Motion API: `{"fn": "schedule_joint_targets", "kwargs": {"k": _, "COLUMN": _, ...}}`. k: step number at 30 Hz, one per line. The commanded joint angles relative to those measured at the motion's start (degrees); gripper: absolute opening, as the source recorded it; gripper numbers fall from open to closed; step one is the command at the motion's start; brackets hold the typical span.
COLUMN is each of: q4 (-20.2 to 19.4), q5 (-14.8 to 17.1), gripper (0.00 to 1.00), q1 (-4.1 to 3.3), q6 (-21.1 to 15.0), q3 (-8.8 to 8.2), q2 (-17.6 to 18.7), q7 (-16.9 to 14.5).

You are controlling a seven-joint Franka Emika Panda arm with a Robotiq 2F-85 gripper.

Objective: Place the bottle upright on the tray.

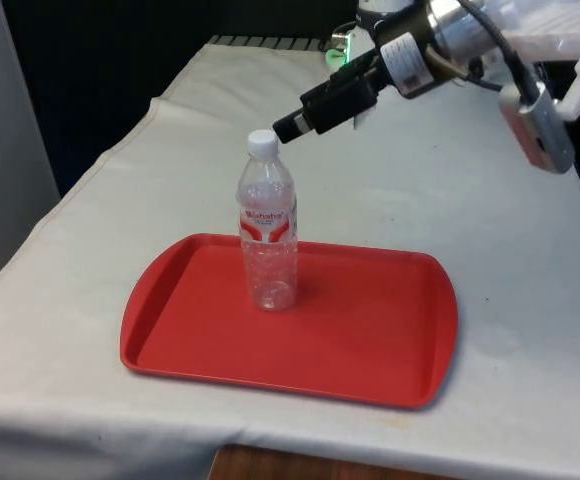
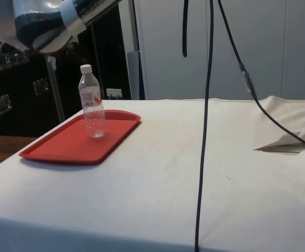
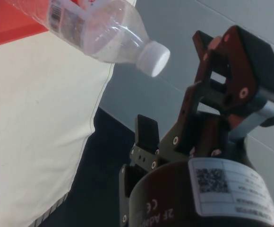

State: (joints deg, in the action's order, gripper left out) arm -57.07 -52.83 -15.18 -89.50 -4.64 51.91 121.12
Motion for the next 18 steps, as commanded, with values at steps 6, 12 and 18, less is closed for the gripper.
{"fn": "schedule_joint_targets", "kwargs": {"k": 6, "q4": -0.06, "q5": 0.57, "gripper": 1.0, "q1": 0.4, "q6": 0.34, "q3": 0.74, "q2": -1.55, "q7": -0.63}}
{"fn": "schedule_joint_targets", "kwargs": {"k": 12, "q4": 0.0, "q5": 0.0, "gripper": 1.0, "q1": 0.17, "q6": 0.86, "q3": 0.57, "q2": -2.41, "q7": -0.97}}
{"fn": "schedule_joint_targets", "kwargs": {"k": 18, "q4": 0.06, "q5": 0.57, "gripper": 1.0, "q1": 0.4, "q6": 1.32, "q3": 1.03, "q2": -4.07, "q7": -1.78}}
